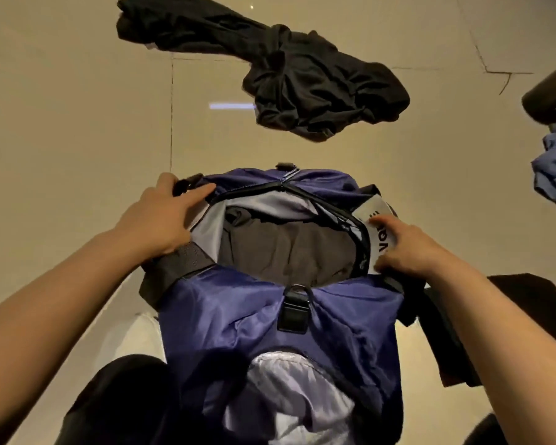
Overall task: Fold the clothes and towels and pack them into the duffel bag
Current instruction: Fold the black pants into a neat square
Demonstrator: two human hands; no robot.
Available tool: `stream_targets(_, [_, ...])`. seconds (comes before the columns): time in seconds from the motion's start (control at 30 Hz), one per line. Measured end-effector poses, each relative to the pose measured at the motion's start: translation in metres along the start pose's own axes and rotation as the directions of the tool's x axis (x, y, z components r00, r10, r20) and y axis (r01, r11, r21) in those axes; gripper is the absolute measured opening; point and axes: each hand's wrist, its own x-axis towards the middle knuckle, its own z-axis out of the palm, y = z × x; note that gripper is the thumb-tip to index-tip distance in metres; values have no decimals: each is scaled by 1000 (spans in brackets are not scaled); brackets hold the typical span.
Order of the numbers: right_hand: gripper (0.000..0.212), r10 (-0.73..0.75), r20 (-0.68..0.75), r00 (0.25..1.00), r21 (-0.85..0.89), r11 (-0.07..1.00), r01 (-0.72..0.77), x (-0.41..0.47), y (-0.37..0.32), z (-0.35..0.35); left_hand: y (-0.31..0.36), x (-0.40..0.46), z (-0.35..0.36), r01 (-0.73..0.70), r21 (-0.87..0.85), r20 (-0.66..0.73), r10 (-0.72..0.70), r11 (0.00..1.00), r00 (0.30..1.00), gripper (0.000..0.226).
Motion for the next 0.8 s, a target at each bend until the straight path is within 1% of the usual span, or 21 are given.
stream_targets(0.07, [87,36,46,998,-57,998,-33,-1,2,11,-1,-8,6,-5,-44,31,7,999,1000,98])
stream_targets(0.13, [94,44,57,997,-96,995,-39,-11,4,22,-2,-20,11,-29,-110,54,35,994,998,109])
stream_targets(0.23, [115,39,79,996,-133,991,-29,-32,4,34,0,-41,14,-58,-296,66,81,954,995,124])
stream_targets(0.27, [119,28,69,997,-151,988,-17,-40,4,37,1,-46,15,-85,-317,60,109,945,992,127])
stream_targets(0.33, [119,-5,15,1000,-208,978,8,-53,1,39,5,-57,17,-139,-259,24,150,956,988,130])
stream_targets(0.4, [114,-58,-37,998,-303,952,44,-68,-6,36,14,-72,19,-129,-156,-41,124,979,991,125])
stream_targets(0.47, [105,-153,-79,985,-437,894,104,-88,-18,26,23,-88,17,-125,-40,-209,114,991,971,115])
stream_targets(0.53, [90,-260,-59,964,-575,798,180,-114,-28,15,33,-101,14,-199,9,-337,190,980,922,96])
stream_targets(0.57, [83,-308,-27,951,-625,748,224,-126,-29,9,39,-105,16,-243,9,-394,227,970,891,86])
stream_targets(0.6, [78,-346,20,938,-660,700,272,-139,-29,4,46,-109,19,-291,-5,-421,262,957,869,78])
stream_targets(0.63, [75,-364,79,928,-674,666,319,-149,-25,2,56,-114,23,-337,-42,-429,287,941,856,70])
stream_targets(0.7, [72,-366,179,913,-636,665,391,-162,-7,2,82,-122,30,-422,-133,-429,332,897,840,56])
stream_targets(0.73, [73,-367,201,908,-609,680,409,-163,6,4,94,-123,34,-465,-156,-416,369,871,831,53])
stream_targets(0.8, [72,-353,186,917,-554,733,394,-159,40,12,119,-122,44,-537,-163,-335,466,828,819,50])
